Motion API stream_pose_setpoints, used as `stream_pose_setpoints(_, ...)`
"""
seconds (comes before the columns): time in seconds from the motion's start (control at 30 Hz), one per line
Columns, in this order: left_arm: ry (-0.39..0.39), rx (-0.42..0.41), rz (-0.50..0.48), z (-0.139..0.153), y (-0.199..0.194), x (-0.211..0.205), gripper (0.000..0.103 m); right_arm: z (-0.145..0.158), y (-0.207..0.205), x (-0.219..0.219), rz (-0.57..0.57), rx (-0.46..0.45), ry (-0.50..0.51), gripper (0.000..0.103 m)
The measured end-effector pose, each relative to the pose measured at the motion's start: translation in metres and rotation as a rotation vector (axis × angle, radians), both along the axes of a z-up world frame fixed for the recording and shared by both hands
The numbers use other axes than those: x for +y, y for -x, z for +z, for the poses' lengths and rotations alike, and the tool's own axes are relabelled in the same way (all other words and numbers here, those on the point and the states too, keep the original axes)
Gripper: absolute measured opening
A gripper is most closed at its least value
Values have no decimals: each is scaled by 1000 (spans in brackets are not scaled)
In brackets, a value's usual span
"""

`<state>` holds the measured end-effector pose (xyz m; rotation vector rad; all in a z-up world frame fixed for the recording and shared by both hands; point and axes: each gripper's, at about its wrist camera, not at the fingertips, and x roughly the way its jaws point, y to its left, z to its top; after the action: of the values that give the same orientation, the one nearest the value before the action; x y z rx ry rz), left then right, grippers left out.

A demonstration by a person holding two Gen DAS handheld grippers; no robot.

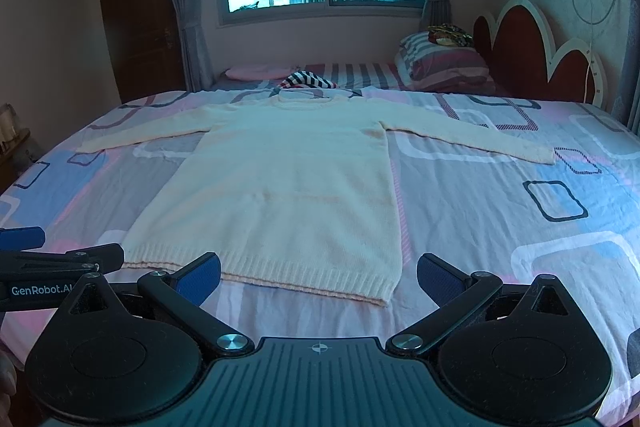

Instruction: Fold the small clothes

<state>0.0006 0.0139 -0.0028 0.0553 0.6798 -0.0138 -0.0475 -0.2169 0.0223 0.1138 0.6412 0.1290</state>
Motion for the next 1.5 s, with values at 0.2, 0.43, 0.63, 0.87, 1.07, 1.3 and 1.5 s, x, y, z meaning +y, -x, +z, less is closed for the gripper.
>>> stream_pose_setpoints(0.2,-1,-1,0,1,0,0,103,1,0,0,2,-1,1,103)
stream_pose_setpoints(0.43,2,-6,3,3,1,1,103,2,-1,2,8,-1,3,103)
stream_pose_setpoints(0.63,1,-3,3,3,1,2,103,0,-2,2,9,2,4,103)
stream_pose_setpoints(0.87,3,2,-8,3,-4,1,103,-1,-5,-1,-3,5,6,103)
stream_pose_setpoints(1.07,7,15,-19,-2,-22,-3,103,-3,-14,-10,-36,17,10,103)
stream_pose_setpoints(1.3,8,24,-45,-4,-53,-14,103,-5,-35,-30,-93,28,16,103)
stream_pose_setpoints(1.5,3,27,-72,-7,-84,-26,103,-10,-66,-46,-135,55,21,103)
